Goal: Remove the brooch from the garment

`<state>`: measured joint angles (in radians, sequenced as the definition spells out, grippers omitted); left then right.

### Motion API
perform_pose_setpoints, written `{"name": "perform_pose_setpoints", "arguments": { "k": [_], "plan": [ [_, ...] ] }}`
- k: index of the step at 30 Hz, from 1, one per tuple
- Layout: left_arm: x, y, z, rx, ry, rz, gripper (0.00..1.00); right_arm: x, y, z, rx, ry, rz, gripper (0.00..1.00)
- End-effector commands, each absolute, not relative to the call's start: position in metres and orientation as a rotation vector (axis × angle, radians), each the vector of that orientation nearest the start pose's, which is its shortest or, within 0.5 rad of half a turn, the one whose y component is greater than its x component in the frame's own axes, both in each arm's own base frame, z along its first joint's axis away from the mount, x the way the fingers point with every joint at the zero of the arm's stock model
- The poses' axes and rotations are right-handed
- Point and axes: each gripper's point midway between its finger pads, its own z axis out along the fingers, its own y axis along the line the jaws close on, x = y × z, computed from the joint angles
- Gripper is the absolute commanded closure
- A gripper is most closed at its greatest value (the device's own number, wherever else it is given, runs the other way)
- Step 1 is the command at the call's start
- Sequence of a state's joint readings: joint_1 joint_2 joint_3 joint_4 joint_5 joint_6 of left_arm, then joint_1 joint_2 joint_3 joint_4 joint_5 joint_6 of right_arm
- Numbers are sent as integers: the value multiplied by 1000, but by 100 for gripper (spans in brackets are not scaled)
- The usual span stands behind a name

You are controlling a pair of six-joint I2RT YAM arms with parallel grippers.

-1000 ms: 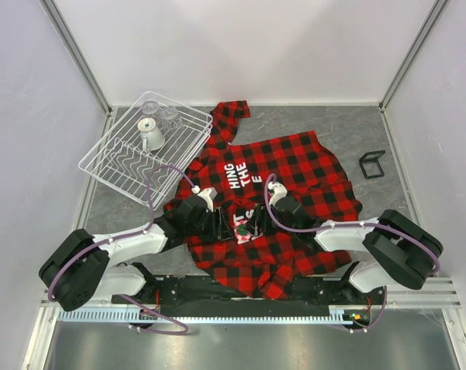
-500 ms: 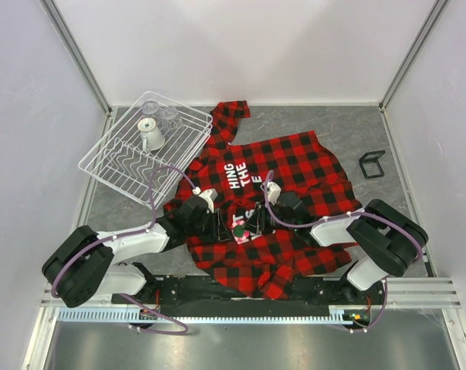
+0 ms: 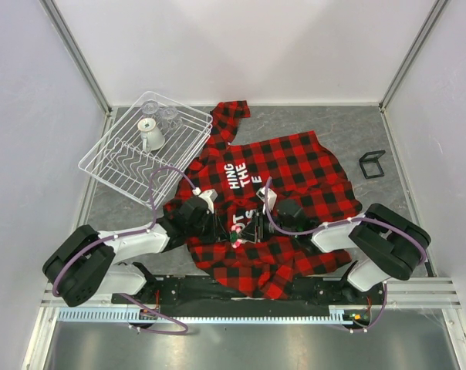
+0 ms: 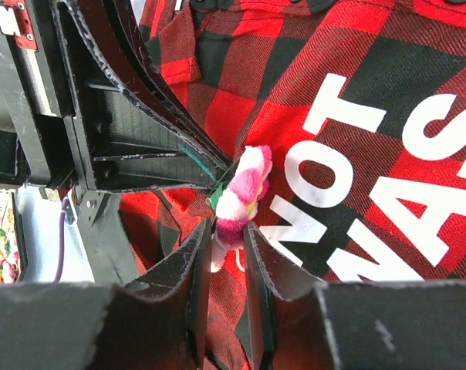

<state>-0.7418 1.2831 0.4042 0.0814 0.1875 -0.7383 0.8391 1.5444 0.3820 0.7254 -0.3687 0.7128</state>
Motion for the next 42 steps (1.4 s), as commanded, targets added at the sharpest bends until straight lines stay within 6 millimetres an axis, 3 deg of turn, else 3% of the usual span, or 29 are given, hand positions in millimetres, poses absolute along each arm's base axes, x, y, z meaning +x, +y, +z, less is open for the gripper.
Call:
{"name": "perform_pose_setpoints", "arguments": {
  "k": [1,6,15,19,26,32,42],
  "plan": [
    [181,-250,33,139,2499,-921,94,173,327,59,-408,2194,1295,69],
    [179,-249,33,149,2502,-921,98,182,329,60,-398,2201,1253,53],
    [178,-249,32,156,2501,-923,98,198,332,56,-345,2243,1202,38],
    [178,-250,33,160,2500,-931,98,200,336,58,-349,2247,1212,36],
    [178,-253,37,161,2494,-953,98,202,337,43,-394,2291,1164,37],
    [178,-255,40,160,2488,-964,98,207,337,39,-374,2299,1133,50],
    [178,-257,41,170,2488,-973,98,211,339,34,-218,2352,1154,49]
  ]
}}
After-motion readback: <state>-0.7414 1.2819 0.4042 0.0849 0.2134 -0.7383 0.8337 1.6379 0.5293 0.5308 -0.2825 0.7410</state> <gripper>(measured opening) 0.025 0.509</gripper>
